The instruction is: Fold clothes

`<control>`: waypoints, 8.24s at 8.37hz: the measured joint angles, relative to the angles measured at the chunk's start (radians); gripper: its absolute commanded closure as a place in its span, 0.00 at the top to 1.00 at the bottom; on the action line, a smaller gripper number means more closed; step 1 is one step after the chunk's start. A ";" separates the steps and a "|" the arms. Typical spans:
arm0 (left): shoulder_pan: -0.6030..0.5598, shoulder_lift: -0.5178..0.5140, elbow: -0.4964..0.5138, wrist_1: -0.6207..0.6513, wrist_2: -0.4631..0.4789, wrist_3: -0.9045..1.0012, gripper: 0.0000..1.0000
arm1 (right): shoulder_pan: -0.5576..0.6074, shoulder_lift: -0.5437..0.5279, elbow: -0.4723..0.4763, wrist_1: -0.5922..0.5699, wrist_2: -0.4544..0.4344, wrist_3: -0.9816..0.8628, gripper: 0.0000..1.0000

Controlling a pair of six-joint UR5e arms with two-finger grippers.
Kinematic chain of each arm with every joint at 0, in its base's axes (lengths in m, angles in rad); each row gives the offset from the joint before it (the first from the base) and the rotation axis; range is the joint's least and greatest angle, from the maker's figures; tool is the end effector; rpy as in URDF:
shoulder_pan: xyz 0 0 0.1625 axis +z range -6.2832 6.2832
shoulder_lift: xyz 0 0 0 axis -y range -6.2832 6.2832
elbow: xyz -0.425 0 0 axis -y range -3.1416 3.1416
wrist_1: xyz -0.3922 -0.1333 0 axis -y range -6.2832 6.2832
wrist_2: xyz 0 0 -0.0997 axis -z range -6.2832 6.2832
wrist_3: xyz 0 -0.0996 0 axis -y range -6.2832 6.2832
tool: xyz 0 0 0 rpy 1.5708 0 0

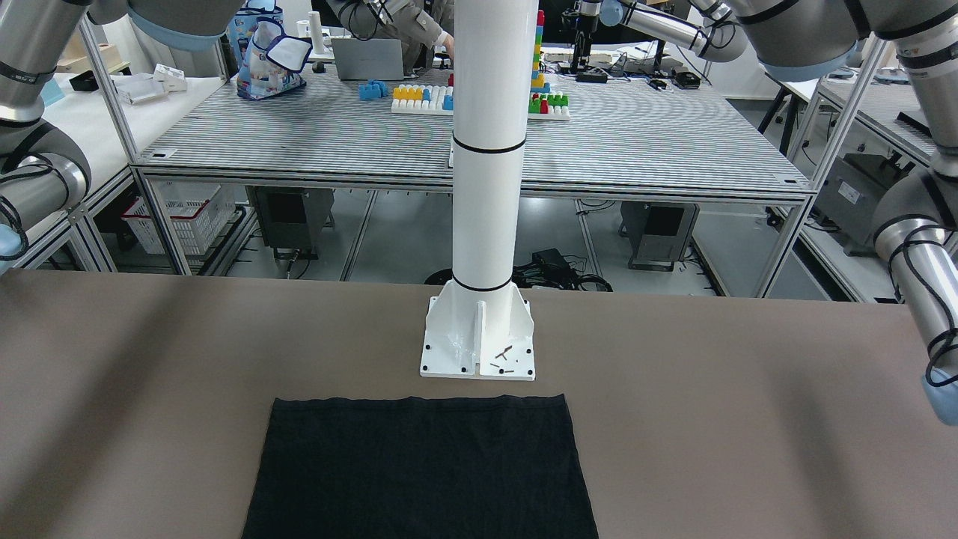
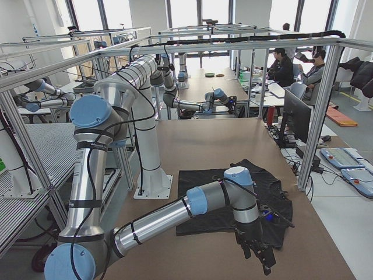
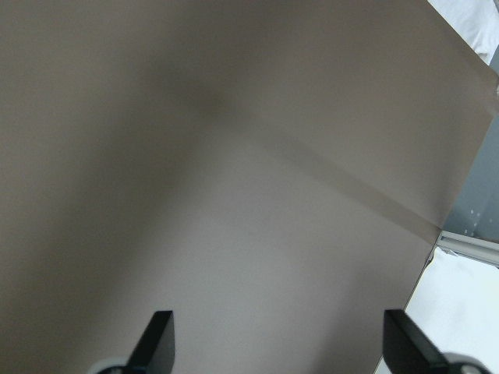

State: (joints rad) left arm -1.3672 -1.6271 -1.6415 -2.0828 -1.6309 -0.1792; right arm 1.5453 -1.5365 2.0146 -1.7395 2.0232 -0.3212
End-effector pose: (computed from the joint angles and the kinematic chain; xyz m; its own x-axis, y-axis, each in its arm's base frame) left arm -0.0130 -0.5666 0.5575 0.9837 0.0930 -0.1537 0.0133 0.8157 0.5783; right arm 0.0774 -0.4872 0.4618 0.8422 -0.4486 0.2990 0.3058 0.8543 0.4204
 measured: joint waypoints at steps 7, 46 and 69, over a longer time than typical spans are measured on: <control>-0.004 0.019 0.009 -0.007 0.007 0.106 1.00 | -0.002 0.010 -0.033 0.003 -0.044 -0.005 0.94; 0.310 -0.545 0.468 -0.306 -0.216 -0.755 1.00 | -0.570 0.461 -0.959 1.112 -0.195 1.047 0.75; 0.320 -0.546 0.481 -0.306 -0.191 -0.753 1.00 | -0.764 0.630 -0.739 0.848 -0.328 1.258 0.00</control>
State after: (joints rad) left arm -1.0475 -2.1731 -1.1601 -2.3884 -1.8223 -0.9318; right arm 0.7808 -0.9065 1.2751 -0.8913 1.6954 0.9369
